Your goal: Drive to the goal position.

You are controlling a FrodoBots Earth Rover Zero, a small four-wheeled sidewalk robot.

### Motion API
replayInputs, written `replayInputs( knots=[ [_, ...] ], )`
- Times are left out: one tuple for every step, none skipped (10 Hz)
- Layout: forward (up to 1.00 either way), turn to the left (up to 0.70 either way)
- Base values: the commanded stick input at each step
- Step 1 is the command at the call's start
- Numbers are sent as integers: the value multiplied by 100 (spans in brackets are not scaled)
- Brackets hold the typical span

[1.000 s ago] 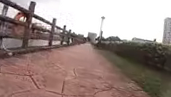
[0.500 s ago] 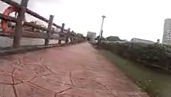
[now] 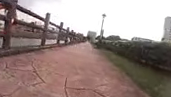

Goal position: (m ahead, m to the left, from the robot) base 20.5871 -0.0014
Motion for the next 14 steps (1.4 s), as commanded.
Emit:
replayInputs(
  knots=[
    [70,0],
    [70,0],
    [70,0],
    [70,0],
    [70,0],
    [70,0],
    [70,0],
    [70,0],
    [70,0],
    [70,0],
    [70,0],
    [70,0],
    [70,0],
    [70,0]
  ],
)
